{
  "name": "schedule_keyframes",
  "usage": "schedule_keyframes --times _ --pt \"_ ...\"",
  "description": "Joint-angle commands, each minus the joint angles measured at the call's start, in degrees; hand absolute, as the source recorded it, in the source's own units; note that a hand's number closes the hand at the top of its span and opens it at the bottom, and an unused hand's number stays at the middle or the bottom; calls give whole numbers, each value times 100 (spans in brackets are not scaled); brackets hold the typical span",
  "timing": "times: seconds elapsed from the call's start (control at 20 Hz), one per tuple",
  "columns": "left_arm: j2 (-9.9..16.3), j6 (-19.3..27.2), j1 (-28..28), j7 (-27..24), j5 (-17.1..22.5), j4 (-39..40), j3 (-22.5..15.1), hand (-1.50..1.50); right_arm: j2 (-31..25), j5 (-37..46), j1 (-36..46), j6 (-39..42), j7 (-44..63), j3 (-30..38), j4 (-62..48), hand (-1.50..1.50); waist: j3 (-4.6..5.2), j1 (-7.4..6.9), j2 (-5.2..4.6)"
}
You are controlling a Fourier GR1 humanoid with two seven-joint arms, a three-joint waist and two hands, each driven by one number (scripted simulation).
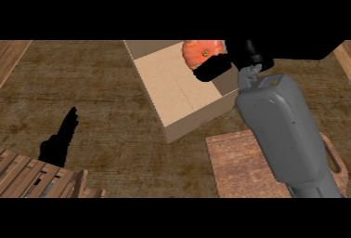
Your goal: Pick the squash from the cutting board and place it in the cardboard box
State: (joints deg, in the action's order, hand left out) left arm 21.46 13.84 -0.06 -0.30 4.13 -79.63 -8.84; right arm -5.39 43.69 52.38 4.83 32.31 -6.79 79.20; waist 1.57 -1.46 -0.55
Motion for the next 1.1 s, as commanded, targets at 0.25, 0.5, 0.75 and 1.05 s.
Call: schedule_keyframes --times 0.25,0.5,0.75,1.05 --pt "149 -69 -180 62 -205 -369 -76 0 362 73 1000 -370 -411 298 -2273 150 -157 -66 5" --pt "-83 130 -405 312 -356 -431 -269 0 533 203 1340 -849 -562 440 -3637 150 -159 -153 -38" --pt "61 -54 -456 110 -279 -231 -247 0 537 -231 1281 -1642 -647 411 -4409 -150 -156 -297 -82" --pt "-60 -42 -751 221 -267 -189 -276 0 539 -721 1569 -2270 -1133 523 -4865 -150 -160 -361 -99"
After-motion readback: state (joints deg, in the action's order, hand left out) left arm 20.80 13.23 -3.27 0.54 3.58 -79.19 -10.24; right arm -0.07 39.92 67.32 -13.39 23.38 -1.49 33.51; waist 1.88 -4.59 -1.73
